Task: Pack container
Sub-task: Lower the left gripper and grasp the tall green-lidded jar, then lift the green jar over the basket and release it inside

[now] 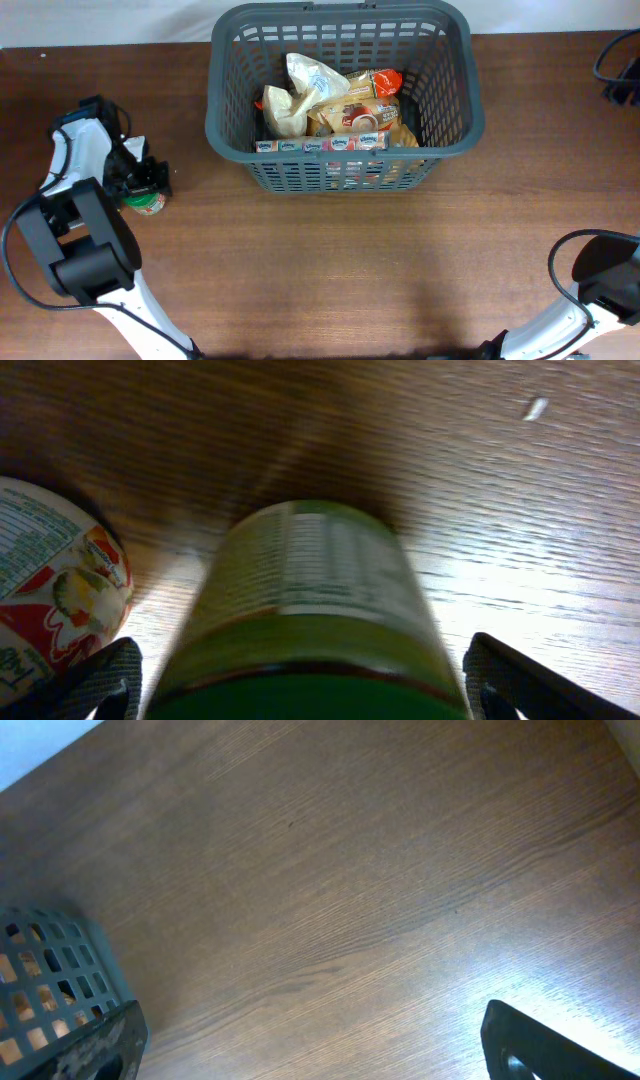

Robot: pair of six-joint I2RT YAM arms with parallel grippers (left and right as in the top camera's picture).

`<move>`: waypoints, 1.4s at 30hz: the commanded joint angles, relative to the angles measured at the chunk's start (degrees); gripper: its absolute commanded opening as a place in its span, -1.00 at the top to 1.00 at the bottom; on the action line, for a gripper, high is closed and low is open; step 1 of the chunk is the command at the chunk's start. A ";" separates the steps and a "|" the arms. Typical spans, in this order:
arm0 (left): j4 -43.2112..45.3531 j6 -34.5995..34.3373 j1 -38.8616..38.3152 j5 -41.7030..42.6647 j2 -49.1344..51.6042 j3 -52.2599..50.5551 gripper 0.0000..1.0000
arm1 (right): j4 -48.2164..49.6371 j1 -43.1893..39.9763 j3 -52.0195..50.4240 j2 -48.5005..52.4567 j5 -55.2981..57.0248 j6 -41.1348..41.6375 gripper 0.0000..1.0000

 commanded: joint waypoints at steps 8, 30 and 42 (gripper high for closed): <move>0.55 0.87 2.36 0.24 -0.24 -0.50 -0.69 | 0.07 -0.20 -0.26 -0.11 0.09 0.11 -0.98; 1.03 2.32 2.32 2.86 -0.24 -0.50 -0.22 | 0.04 -0.20 -0.26 -0.11 0.09 0.11 -0.98; -1.60 2.29 2.32 17.20 -0.26 0.70 0.96 | 0.04 -0.20 -0.26 -0.11 0.09 0.11 -0.97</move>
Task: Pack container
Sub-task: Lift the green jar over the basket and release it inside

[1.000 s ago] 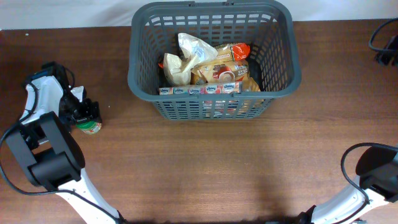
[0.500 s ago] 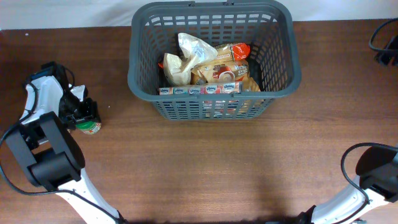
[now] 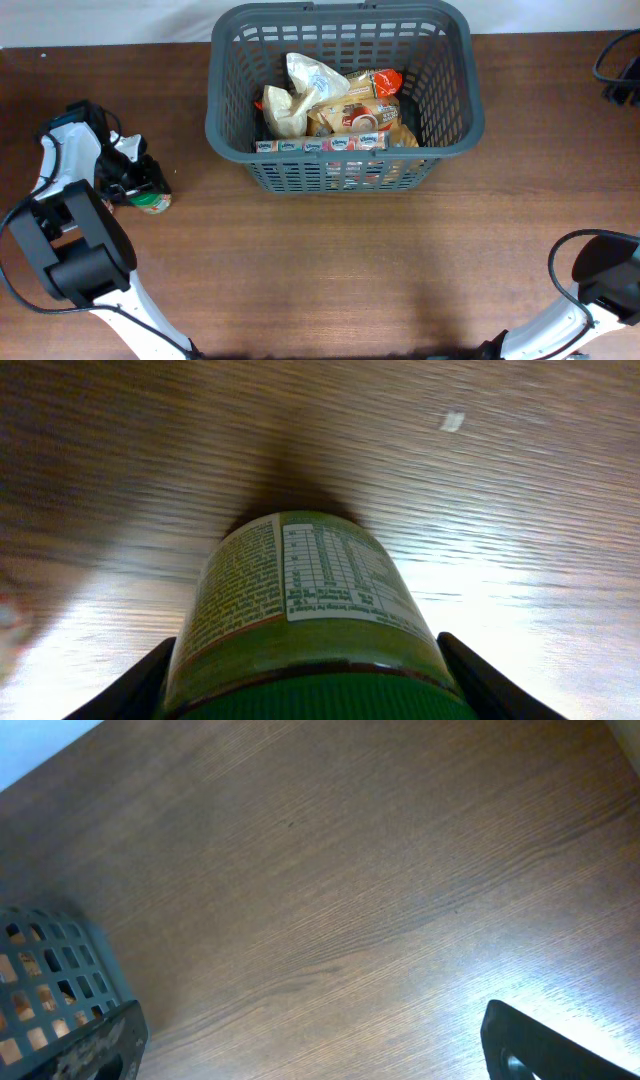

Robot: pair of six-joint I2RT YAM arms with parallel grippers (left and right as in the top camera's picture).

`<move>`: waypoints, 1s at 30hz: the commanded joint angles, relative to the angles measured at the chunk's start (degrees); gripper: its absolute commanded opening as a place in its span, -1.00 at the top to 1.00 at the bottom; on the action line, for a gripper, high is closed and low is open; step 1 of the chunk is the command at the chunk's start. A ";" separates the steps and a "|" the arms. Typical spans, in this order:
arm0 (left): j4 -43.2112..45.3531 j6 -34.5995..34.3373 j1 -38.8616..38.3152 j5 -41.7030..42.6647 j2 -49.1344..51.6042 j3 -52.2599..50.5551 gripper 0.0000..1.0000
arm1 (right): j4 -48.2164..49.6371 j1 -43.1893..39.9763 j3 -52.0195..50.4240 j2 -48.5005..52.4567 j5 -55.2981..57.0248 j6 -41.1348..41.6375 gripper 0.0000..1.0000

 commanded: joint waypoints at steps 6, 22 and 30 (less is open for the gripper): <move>-9.73 2.12 -0.39 10.01 -0.31 10.38 0.96 | 0.07 -0.20 -0.26 -0.11 0.09 0.13 -0.98; -21.42 14.95 -21.35 1.62 -7.43 60.28 0.96 | 0.07 -0.20 -0.26 -0.11 0.09 0.13 -0.97; -15.78 35.34 -43.21 -8.63 -7.72 65.37 0.96 | 0.07 -0.20 -0.26 -0.11 0.09 0.13 -0.98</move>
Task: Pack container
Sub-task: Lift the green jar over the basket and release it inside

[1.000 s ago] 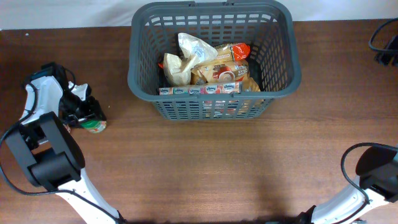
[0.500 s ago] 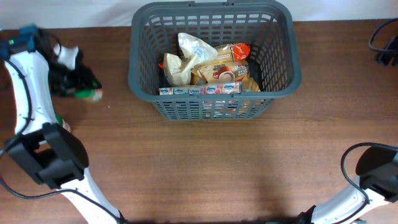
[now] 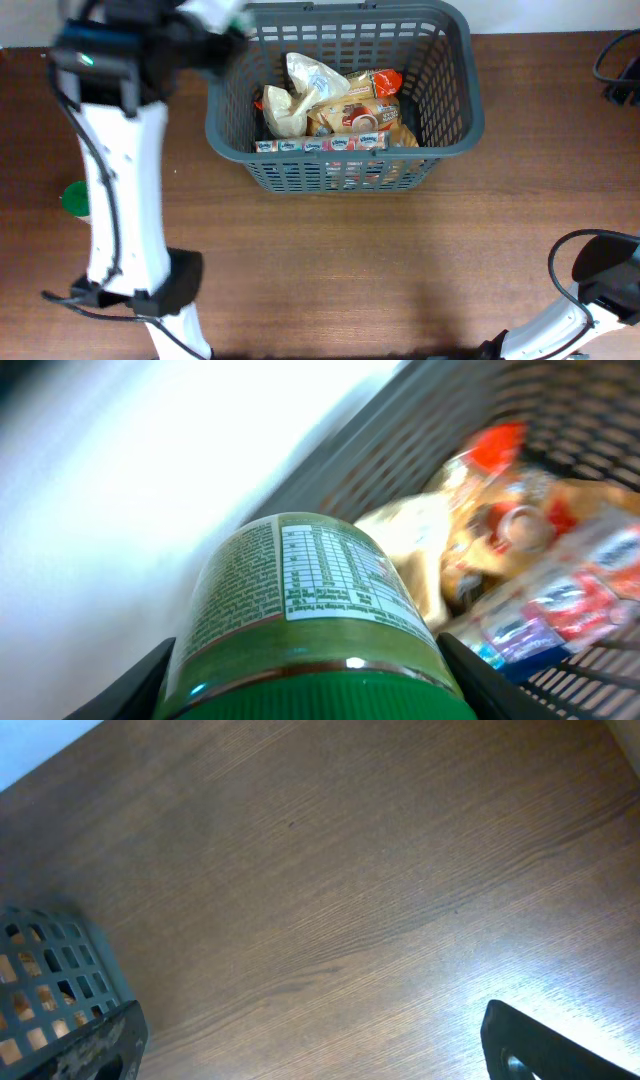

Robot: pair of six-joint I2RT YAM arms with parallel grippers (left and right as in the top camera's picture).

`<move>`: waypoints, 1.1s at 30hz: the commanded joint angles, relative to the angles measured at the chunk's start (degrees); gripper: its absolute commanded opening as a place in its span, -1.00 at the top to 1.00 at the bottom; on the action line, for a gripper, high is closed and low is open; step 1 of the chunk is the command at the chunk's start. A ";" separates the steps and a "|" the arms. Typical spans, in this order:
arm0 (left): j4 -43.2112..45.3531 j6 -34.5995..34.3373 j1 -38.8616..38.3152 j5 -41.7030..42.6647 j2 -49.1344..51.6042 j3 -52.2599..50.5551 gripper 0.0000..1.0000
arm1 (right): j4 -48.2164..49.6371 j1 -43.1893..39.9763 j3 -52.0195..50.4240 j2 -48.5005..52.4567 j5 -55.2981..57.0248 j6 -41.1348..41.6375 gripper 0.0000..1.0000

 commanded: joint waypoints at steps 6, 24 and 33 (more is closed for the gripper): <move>6.25 16.85 -15.56 -4.35 5.88 -4.81 0.97 | 0.09 -0.20 -0.26 -0.11 0.09 0.09 -0.98; 5.29 18.69 -26.34 -1.62 20.20 -7.61 0.21 | 0.09 -0.20 -0.26 -0.11 0.09 0.09 -0.97; 2.62 1.60 -22.69 -4.79 13.25 -1.11 -0.99 | 0.07 -0.20 -0.26 -0.11 0.09 0.09 -0.98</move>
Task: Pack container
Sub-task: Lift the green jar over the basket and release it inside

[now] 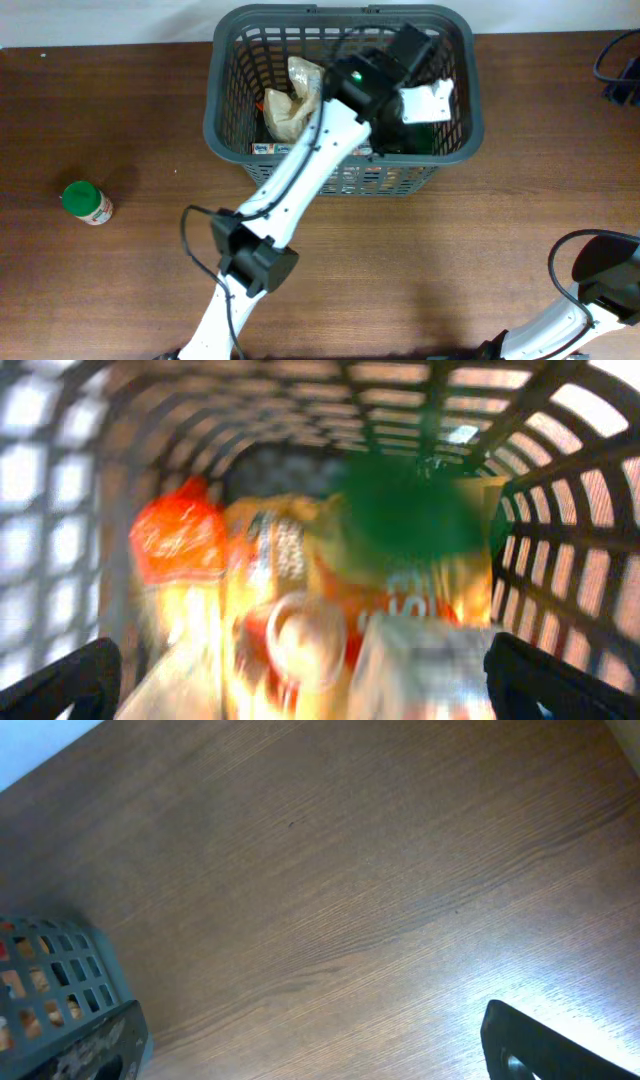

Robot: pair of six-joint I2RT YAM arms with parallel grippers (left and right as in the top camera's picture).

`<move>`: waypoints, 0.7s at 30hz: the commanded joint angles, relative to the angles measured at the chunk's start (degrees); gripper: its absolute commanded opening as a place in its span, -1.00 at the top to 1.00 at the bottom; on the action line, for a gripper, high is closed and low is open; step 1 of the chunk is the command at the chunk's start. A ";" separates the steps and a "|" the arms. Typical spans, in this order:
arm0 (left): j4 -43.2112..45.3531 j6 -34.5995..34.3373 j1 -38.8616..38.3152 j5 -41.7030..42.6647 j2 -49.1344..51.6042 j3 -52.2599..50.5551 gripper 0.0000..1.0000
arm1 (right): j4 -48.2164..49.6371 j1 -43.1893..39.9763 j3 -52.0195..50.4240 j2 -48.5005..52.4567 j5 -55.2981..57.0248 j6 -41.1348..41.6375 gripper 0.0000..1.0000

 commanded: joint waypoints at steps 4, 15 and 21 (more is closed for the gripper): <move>-4.48 -14.67 7.89 -0.39 -13.46 4.26 -0.99 | 0.07 -0.20 -0.26 -0.11 0.09 0.09 -0.97; -17.75 -33.46 38.36 -0.37 -17.51 1.60 -0.88 | 0.04 -0.20 -0.26 -0.11 0.09 0.09 -0.97; -17.75 -39.74 52.81 -0.37 -17.51 -8.28 -0.78 | 0.07 -0.20 -0.26 -0.11 0.09 0.09 -0.98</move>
